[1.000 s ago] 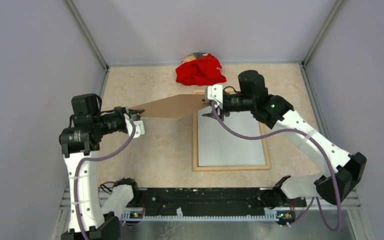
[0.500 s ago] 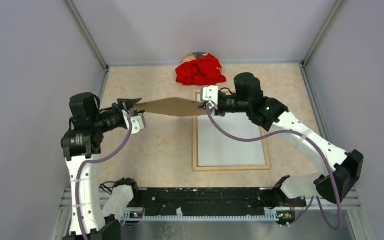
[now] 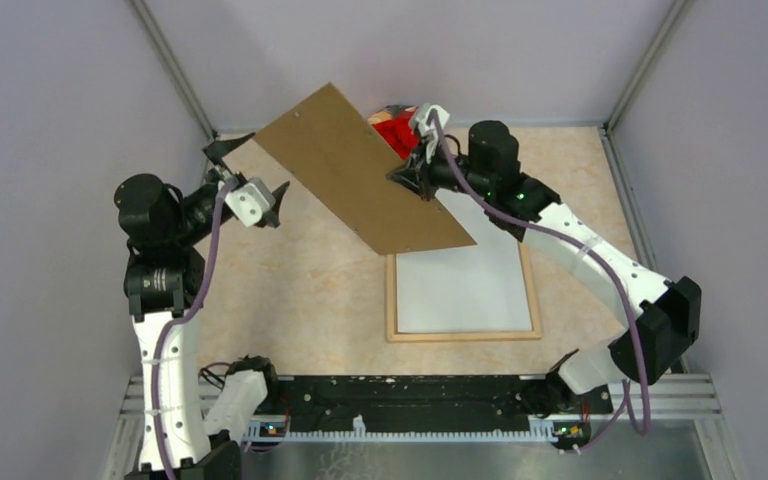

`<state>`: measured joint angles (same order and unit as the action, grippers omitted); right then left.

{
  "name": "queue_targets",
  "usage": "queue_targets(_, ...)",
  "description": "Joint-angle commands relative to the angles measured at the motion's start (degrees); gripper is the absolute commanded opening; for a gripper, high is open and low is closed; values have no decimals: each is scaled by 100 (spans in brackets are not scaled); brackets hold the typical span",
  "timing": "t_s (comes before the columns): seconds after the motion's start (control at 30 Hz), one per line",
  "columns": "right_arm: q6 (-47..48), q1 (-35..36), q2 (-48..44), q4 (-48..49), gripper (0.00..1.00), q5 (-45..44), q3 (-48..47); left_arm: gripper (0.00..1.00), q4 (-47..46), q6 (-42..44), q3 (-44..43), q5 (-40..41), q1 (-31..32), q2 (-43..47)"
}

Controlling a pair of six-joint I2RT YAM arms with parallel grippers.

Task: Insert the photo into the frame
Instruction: Turn over the photo frame item at the center of the board.

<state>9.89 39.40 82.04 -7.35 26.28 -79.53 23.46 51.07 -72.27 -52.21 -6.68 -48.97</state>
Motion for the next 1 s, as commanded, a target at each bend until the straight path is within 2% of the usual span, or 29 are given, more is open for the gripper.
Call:
queue_targets(0.0, -1977, -469, 64, 1271, 0, 1, -406, 99, -909, -1217, -356, 290, 6, -297)
queue_targets(0.17, -3732, -1119, 367, 1524, 0, 153, -578, 99, -1260, -1551, -300, 634, 7, -375)
queue_targets(0.33, -5362, -2046, 775, 769, 0, 832, -935, 99, -835, -1388, -335, 831, -1, -520)
queue_targets(0.53, -6829, -3120, 380, 1893, 0, 1837, 686, 99, 55, -930, -26, 955, 2, -814)
queue_targets(0.73, -6719, -3877, -185, 1733, 0, 2455, 1883, 99, 357, -827, 856, 837, 30, -1058)
queue_targets(0.97, -6373, -4558, -509, 1547, 0, 3083, 2619, 99, 312, -680, 1478, 1001, 298, -1415)
